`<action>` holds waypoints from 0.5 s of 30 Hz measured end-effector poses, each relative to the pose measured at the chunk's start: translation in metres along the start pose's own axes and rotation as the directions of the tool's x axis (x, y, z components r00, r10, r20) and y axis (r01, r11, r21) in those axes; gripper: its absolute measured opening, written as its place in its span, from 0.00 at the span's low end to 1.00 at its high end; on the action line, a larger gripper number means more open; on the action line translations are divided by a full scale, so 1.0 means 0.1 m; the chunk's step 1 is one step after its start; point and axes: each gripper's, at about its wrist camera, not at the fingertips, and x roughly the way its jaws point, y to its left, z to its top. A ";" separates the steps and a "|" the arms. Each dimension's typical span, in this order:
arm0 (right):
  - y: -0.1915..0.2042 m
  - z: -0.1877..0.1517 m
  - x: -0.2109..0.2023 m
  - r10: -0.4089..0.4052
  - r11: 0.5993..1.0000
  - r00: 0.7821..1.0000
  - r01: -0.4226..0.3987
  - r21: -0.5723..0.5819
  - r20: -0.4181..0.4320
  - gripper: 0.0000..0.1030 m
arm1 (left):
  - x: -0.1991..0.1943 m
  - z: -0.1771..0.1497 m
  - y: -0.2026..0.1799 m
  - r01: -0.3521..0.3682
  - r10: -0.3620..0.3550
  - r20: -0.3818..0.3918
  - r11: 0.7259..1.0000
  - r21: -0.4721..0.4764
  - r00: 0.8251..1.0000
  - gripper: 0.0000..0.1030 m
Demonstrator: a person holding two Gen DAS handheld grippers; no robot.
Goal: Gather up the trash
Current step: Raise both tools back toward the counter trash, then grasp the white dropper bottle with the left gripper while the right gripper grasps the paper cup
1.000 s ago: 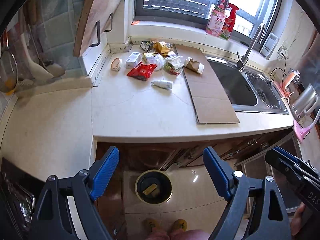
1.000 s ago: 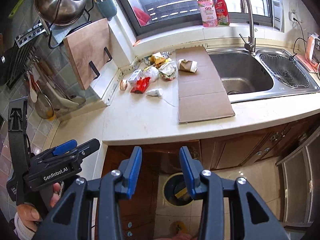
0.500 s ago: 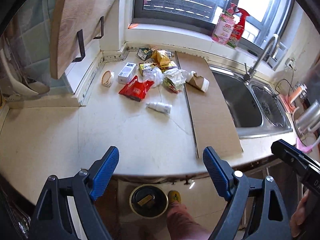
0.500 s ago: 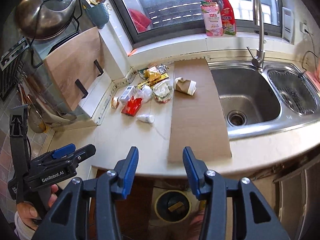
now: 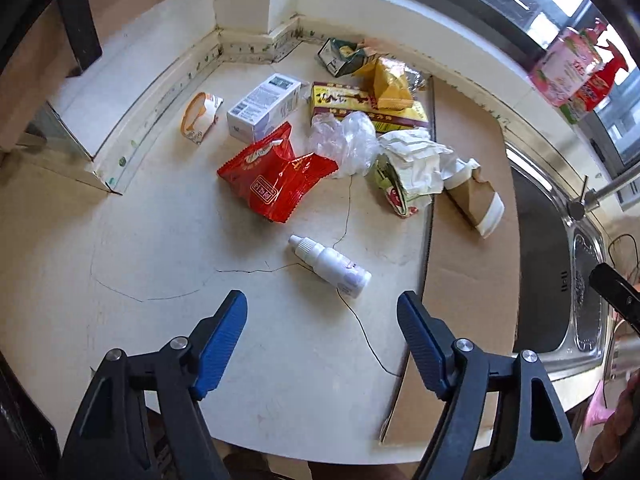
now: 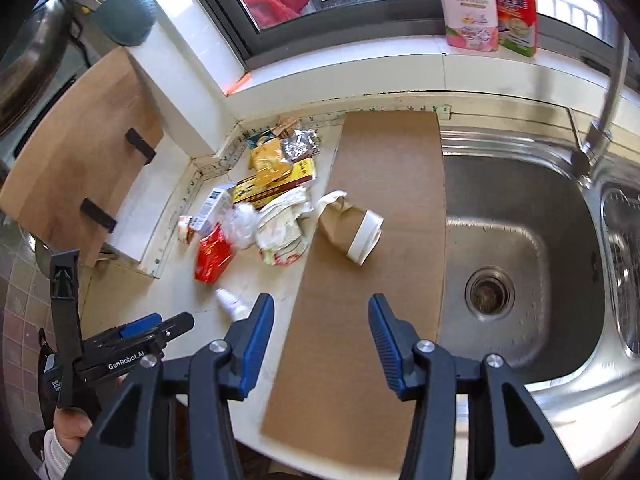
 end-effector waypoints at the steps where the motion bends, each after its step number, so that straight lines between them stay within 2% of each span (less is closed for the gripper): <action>1: -0.06 0.10 0.09 -0.005 1.000 1.000 0.005 -0.010 -0.012 0.51 | 0.09 0.03 -0.01 -0.006 0.005 -0.017 1.000 -0.019 1.000 0.71; 5: -0.24 0.42 0.47 0.022 0.999 0.998 -0.024 -0.022 -0.062 0.54 | 0.39 0.11 -0.05 -0.069 0.064 -0.067 0.996 -0.062 0.996 0.71; 10: -0.35 0.66 0.90 0.018 0.999 0.995 -0.023 -0.040 -0.102 0.54 | 0.63 0.17 -0.07 -0.096 0.085 -0.104 0.990 -0.104 0.991 0.70; 15: -0.45 0.80 1.24 0.044 0.998 0.989 -0.050 -0.044 -0.140 0.54 | 0.80 0.21 -0.09 -0.115 0.099 -0.136 0.987 -0.116 0.986 0.62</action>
